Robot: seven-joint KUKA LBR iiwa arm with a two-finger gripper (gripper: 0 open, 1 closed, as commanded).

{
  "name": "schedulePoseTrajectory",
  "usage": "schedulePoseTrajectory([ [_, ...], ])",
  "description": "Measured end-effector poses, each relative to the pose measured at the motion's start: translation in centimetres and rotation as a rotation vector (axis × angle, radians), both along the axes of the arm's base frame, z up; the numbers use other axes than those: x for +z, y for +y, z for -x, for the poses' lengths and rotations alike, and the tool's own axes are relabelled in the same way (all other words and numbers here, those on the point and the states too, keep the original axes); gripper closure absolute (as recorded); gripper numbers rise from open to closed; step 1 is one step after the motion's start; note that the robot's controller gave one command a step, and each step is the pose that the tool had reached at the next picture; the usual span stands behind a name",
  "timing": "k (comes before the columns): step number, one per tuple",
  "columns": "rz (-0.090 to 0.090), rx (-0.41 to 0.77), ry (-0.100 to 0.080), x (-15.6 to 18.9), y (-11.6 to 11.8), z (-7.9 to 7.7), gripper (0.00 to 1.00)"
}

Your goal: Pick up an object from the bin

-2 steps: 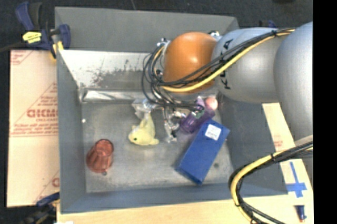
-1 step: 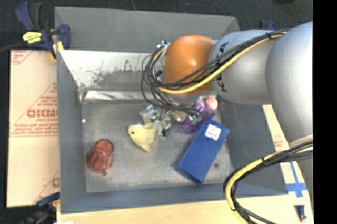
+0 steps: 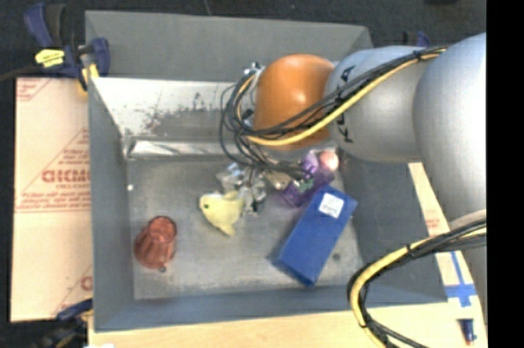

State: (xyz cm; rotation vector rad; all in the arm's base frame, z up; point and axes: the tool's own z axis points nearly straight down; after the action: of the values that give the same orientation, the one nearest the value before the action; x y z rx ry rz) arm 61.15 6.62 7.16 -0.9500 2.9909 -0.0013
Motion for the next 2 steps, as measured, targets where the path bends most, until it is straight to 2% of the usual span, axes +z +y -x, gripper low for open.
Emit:
schedulePoseTrajectory([
  [1,0.000,-0.002,0.004,3.6,0.0,0.2,1.00],
  [2,0.000,-0.003,-0.005,7.9,0.0,-0.1,1.00],
])
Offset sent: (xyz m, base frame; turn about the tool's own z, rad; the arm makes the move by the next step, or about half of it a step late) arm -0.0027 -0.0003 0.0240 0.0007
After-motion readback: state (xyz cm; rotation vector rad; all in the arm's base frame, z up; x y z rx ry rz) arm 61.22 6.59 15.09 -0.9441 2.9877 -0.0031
